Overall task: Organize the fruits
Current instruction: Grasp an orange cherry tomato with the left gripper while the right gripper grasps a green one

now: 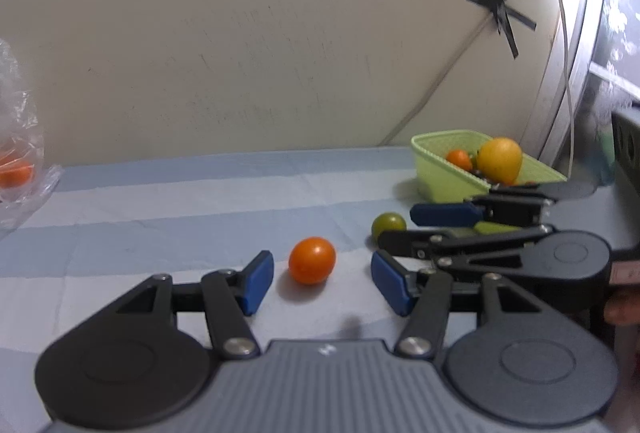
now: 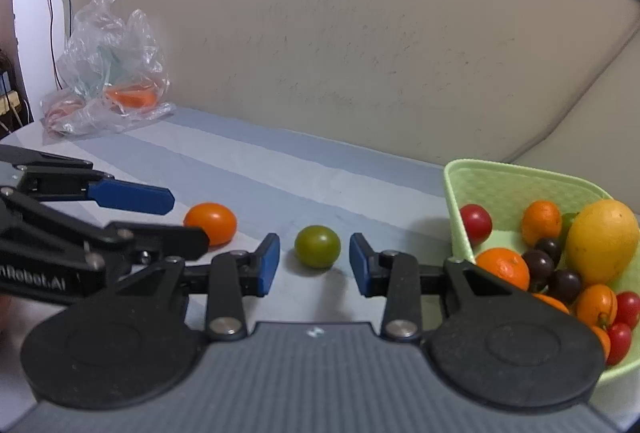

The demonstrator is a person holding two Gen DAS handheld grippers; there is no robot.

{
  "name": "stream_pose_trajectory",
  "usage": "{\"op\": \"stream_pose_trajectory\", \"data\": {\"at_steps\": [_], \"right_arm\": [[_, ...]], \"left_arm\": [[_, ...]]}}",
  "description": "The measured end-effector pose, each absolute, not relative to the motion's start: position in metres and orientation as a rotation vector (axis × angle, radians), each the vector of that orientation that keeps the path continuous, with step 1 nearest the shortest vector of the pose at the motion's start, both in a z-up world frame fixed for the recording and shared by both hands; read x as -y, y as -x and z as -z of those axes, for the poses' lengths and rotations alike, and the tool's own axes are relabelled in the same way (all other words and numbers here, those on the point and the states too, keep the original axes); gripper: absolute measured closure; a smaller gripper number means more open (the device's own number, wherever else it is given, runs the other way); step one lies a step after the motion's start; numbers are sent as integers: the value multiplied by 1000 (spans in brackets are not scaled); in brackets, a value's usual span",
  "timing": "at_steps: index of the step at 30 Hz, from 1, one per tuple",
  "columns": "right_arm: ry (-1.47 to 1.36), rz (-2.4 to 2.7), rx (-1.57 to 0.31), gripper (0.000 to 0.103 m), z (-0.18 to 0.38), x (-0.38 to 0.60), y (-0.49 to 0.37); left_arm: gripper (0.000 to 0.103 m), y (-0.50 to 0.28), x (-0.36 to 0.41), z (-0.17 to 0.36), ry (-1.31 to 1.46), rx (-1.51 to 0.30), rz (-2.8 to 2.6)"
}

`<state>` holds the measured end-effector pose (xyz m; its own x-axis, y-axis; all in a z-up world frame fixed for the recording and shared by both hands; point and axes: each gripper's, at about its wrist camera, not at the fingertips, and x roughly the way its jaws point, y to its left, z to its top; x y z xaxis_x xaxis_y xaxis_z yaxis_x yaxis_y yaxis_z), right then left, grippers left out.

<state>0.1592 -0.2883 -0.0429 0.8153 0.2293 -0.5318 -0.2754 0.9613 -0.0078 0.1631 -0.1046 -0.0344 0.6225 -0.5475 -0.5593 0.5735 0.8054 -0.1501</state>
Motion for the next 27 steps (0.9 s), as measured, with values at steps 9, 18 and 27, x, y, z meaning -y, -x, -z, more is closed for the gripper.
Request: {"op": "stream_pose_trajectory", "data": {"at_steps": [9,18,27], "right_arm": [[113,-263,-612,66,47,284,-172],[71,-280,-603,74,44,289,-159],[32,-327,-568,74,33,304,-69]], "left_arm": [[49,-180,108,40,-67,-660,623],[73,-178,114,42,-83,-672,659],[73,-104,105,34,-84,-675,728]]}}
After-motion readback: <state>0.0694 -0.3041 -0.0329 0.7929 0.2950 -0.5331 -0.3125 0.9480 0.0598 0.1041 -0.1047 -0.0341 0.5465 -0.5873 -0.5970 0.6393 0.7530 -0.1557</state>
